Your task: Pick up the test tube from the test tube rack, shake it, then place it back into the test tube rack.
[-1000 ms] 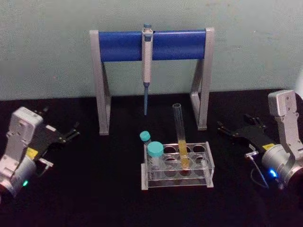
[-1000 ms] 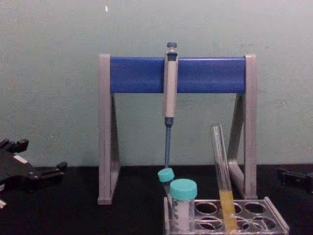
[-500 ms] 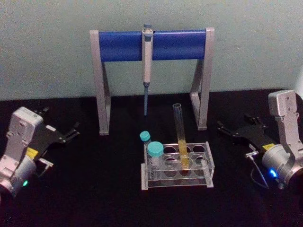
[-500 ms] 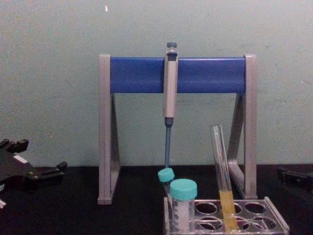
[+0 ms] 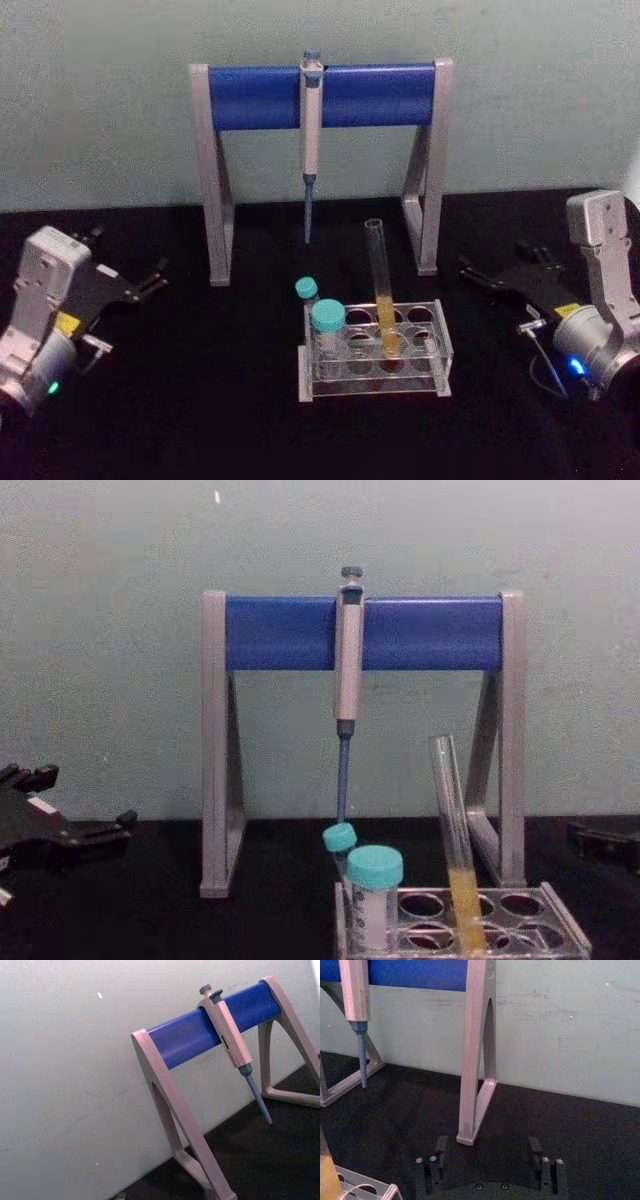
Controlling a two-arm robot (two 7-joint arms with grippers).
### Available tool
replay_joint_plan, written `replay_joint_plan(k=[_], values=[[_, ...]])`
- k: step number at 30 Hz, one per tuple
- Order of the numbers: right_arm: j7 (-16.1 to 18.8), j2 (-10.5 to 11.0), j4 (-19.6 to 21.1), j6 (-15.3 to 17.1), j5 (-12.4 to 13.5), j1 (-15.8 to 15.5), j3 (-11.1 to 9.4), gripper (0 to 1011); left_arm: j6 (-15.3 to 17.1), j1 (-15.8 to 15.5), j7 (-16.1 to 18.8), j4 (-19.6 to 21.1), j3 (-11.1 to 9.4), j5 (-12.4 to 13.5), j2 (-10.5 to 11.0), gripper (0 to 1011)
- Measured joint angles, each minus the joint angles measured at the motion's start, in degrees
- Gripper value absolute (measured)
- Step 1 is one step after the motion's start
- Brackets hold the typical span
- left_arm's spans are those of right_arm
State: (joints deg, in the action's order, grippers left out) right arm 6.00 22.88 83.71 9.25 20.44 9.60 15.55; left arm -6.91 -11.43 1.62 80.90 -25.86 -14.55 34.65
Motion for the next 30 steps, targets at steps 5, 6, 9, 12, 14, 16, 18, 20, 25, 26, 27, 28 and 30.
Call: replay_joint_plan(k=[5, 6, 9, 12, 14, 16, 18, 20, 25, 26, 27, 28, 30], values=[[0.0, 0.0, 0.0, 0.0, 0.0, 0.0, 0.0, 1000, 0.0, 0.0, 0.0, 0.0, 0.0, 0.0, 0.0, 1001], [0.0, 0.0, 0.0, 0.0, 0.0, 0.0, 0.0, 1000, 0.0, 0.0, 0.0, 0.0, 0.0, 0.0, 0.0, 1001], [0.0, 0.0, 0.0, 0.0, 0.0, 0.0, 0.0, 1000, 0.0, 0.0, 0.0, 0.0, 0.0, 0.0, 0.0, 1001], [0.0, 0.0, 0.0, 0.0, 0.0, 0.0, 0.0, 1000, 0.0, 0.0, 0.0, 0.0, 0.0, 0.0, 0.0, 1001], [0.0, 0.0, 0.0, 0.0, 0.0, 0.0, 0.0, 1000, 0.0, 0.0, 0.0, 0.0, 0.0, 0.0, 0.0, 1001], [0.0, 0.0, 0.0, 0.0, 0.0, 0.0, 0.0, 1000, 0.0, 0.0, 0.0, 0.0, 0.0, 0.0, 0.0, 1001], [0.0, 0.0, 0.0, 0.0, 0.0, 0.0, 0.0, 1000, 0.0, 0.0, 0.0, 0.0, 0.0, 0.0, 0.0, 1001], [0.0, 0.0, 0.0, 0.0, 0.0, 0.0, 0.0, 1000, 0.0, 0.0, 0.0, 0.0, 0.0, 0.0, 0.0, 1001], [0.0, 0.0, 0.0, 0.0, 0.0, 0.0, 0.0, 1000, 0.0, 0.0, 0.0, 0.0, 0.0, 0.0, 0.0, 1001], [0.0, 0.0, 0.0, 0.0, 0.0, 0.0, 0.0, 1000, 0.0, 0.0, 0.0, 0.0, 0.0, 0.0, 0.0, 1001], [0.0, 0.0, 0.0, 0.0, 0.0, 0.0, 0.0, 1000, 0.0, 0.0, 0.0, 0.0, 0.0, 0.0, 0.0, 1001], [0.0, 0.0, 0.0, 0.0, 0.0, 0.0, 0.0, 1000, 0.0, 0.0, 0.0, 0.0, 0.0, 0.0, 0.0, 1002], [0.0, 0.0, 0.0, 0.0, 0.0, 0.0, 0.0, 1000, 0.0, 0.0, 0.0, 0.0, 0.0, 0.0, 0.0, 1001]])
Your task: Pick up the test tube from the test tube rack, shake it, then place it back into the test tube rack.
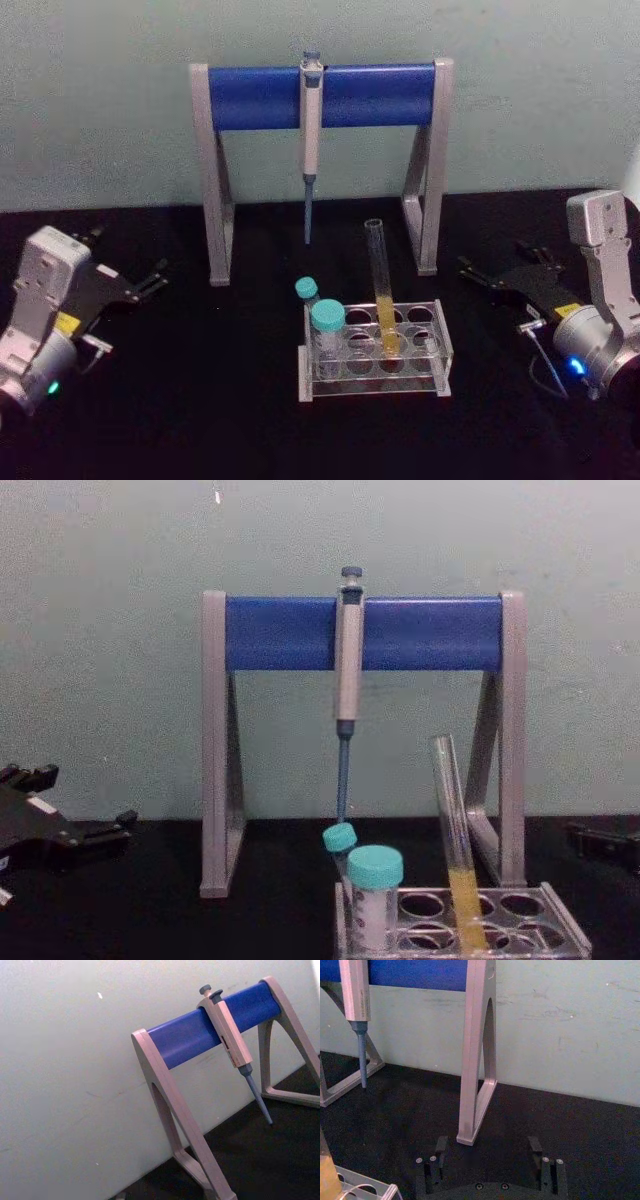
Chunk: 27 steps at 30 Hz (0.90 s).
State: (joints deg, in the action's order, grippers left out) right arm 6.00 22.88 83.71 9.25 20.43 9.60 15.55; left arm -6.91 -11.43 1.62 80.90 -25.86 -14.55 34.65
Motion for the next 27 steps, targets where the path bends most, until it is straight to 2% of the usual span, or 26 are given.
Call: replay_joint_plan(k=[27], values=[[0.0, 0.0, 0.0, 0.0, 0.0, 0.0, 0.0, 1000, 0.0, 0.0, 0.0, 0.0, 0.0, 0.0, 0.0, 1001]])
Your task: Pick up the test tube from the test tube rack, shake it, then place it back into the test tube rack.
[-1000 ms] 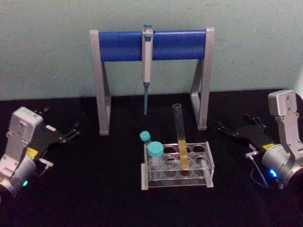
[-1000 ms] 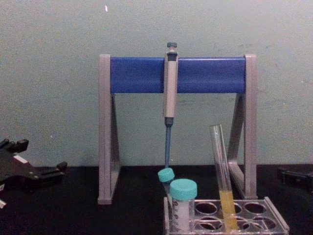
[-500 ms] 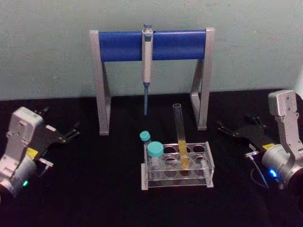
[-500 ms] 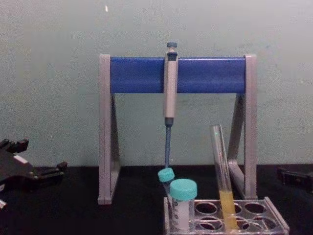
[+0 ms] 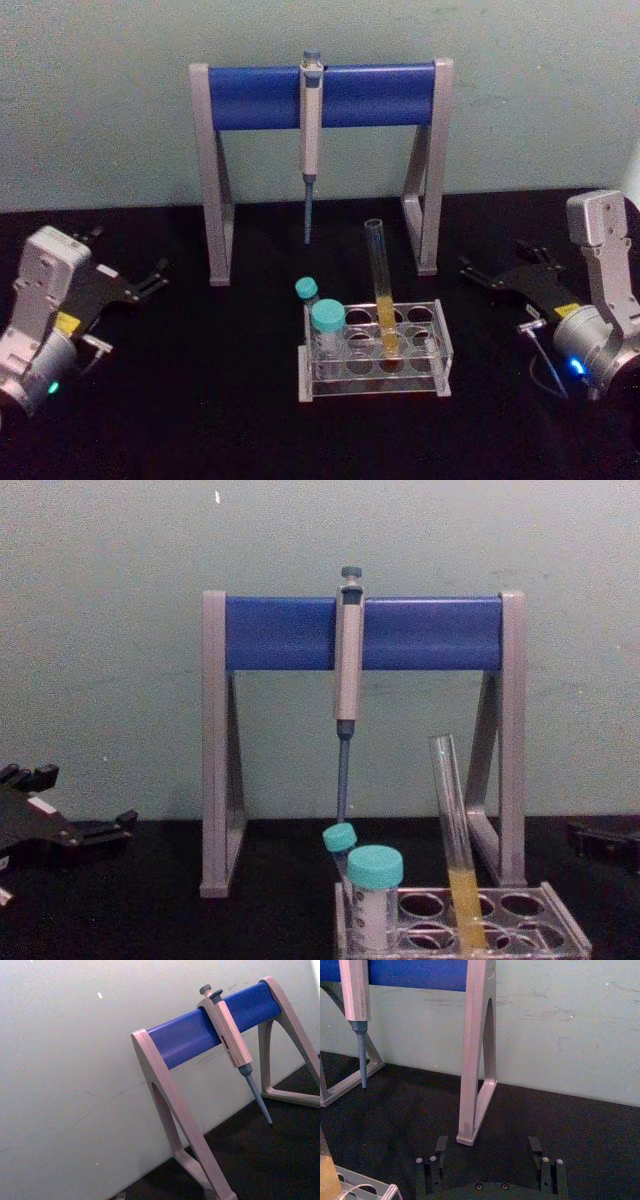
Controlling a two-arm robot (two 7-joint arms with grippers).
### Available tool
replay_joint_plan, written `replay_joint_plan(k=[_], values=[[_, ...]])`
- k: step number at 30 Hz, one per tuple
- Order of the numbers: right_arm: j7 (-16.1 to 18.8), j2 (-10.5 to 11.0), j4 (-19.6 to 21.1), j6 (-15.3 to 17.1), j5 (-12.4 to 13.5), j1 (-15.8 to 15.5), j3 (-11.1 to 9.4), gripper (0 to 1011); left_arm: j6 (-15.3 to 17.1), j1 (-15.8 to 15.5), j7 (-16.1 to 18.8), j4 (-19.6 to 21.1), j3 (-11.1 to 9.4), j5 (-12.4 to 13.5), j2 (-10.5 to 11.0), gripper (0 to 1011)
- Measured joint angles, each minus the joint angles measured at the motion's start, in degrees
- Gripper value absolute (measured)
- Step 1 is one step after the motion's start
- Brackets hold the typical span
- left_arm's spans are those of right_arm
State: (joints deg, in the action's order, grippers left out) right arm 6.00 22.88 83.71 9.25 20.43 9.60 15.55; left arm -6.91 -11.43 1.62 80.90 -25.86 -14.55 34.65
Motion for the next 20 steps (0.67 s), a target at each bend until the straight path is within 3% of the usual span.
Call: replay_joint_plan(k=[20], values=[[0.0, 0.0, 0.0, 0.0, 0.0, 0.0, 0.0, 1000, 0.0, 0.0, 0.0, 0.0, 0.0, 0.0, 0.0, 1001]])
